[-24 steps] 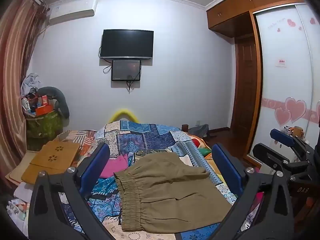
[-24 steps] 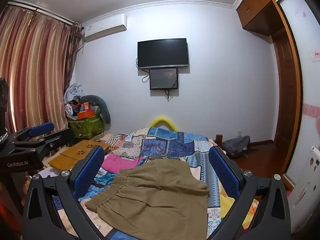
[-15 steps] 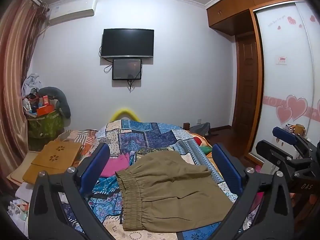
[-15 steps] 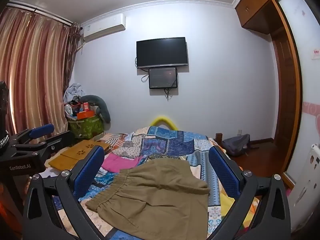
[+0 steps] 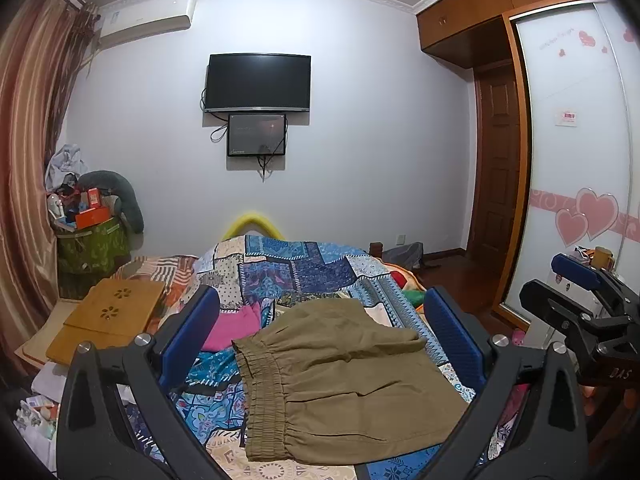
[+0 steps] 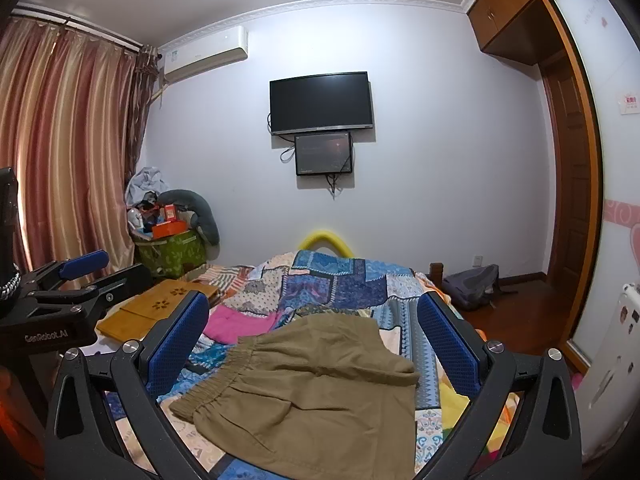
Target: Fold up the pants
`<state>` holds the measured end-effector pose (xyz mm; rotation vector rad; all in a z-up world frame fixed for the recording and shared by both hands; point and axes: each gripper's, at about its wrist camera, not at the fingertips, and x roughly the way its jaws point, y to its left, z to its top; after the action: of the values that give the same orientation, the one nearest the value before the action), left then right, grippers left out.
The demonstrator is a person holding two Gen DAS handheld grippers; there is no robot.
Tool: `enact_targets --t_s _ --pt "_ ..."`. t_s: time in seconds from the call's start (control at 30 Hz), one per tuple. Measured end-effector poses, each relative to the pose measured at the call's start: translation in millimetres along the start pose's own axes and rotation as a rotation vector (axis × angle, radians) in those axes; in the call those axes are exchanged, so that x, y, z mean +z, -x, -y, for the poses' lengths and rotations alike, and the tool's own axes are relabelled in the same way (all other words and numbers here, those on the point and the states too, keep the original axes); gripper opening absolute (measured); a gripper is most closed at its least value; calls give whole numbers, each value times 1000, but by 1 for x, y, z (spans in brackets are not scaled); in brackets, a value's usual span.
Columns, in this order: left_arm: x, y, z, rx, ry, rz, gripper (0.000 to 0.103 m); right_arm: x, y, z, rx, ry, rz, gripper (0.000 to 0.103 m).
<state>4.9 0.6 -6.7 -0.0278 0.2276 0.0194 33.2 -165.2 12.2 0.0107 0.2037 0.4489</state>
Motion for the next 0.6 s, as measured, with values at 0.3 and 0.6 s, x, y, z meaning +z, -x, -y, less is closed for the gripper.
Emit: enact_targets --t_s 0.3,0.6 --pt "-3 -4 4 3 -14 -11 103 -1 0 2 -5 -5 -7 103" --pt "1 -6 6 6 -32 -13 103 -2 0 2 -9 -9 -16 103"
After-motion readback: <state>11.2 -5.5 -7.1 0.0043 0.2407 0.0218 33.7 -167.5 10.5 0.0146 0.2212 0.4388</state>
